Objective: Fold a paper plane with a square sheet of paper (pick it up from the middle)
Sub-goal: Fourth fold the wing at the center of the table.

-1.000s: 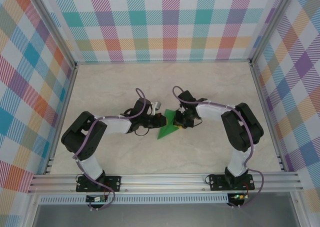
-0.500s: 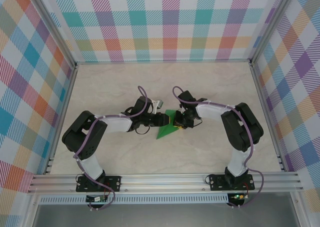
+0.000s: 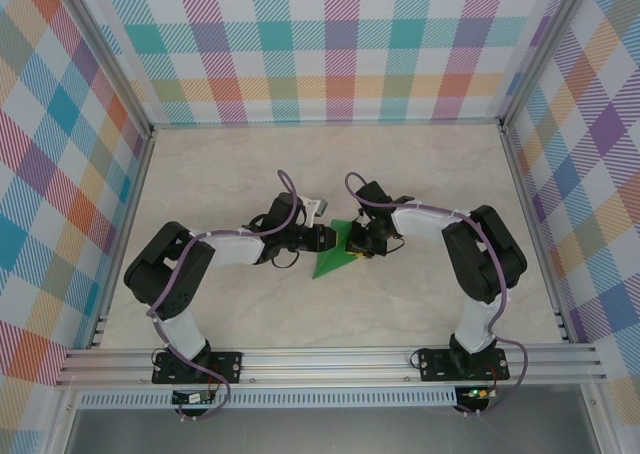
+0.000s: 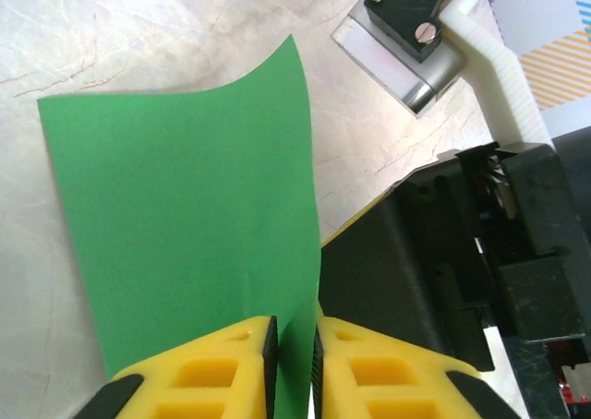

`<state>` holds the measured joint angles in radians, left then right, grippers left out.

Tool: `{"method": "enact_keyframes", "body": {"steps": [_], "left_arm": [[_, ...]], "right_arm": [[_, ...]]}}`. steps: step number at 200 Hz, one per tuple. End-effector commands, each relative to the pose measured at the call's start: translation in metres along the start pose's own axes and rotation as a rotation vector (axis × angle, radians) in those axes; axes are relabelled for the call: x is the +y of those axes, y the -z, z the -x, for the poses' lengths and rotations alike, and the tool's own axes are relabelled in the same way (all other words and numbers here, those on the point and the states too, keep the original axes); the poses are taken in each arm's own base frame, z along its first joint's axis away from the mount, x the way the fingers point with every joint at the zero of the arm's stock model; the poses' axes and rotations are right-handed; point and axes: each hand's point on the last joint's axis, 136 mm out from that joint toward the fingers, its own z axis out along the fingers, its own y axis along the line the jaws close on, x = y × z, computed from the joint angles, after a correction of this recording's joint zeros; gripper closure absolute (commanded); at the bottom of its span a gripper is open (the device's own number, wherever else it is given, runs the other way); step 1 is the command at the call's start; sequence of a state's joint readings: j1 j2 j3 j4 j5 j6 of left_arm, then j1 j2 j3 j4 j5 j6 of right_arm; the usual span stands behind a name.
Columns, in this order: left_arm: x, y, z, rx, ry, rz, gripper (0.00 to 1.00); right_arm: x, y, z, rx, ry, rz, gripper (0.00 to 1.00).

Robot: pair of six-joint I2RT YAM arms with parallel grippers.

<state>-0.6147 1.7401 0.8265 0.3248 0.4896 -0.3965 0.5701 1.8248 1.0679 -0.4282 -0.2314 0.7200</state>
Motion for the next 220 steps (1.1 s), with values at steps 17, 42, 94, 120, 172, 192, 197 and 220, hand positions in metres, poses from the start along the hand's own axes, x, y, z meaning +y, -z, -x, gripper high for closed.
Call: {"method": "enact_keyframes", "body": {"steps": [17,42,94,120,172,192,197,220], "left_arm": [[-0.007,-0.006,-0.005,0.014,-0.106,-0.050,0.90],[-0.004,-0.010,-0.014,0.056,-0.113,-0.055,0.92],[0.008,-0.011,-0.012,0.042,-0.043,0.011,0.93],[0.018,-0.013,-0.010,0.038,0.027,0.055,0.93],[0.029,-0.014,-0.012,0.032,0.097,0.095,0.92],[0.032,-0.012,-0.011,0.023,0.107,0.111,0.92],[0.033,-0.012,-0.011,0.022,0.111,0.114,0.92],[0.036,-0.012,-0.010,0.017,0.120,0.118,0.91]], "right_arm": [[0.004,-0.002,-0.002,0.037,-0.021,0.021,0.83],[0.009,0.001,-0.002,0.040,-0.020,0.055,0.83],[0.022,0.016,0.003,-0.012,0.033,0.136,0.82],[0.027,0.016,0.006,-0.026,0.057,0.168,0.78],[0.031,0.014,0.015,-0.059,0.071,0.184,0.69],[0.030,0.010,0.016,-0.058,0.061,0.176,0.66],[0.029,0.009,0.017,-0.058,0.057,0.173,0.65],[0.024,0.006,0.018,-0.056,0.036,0.145,0.60]]}}
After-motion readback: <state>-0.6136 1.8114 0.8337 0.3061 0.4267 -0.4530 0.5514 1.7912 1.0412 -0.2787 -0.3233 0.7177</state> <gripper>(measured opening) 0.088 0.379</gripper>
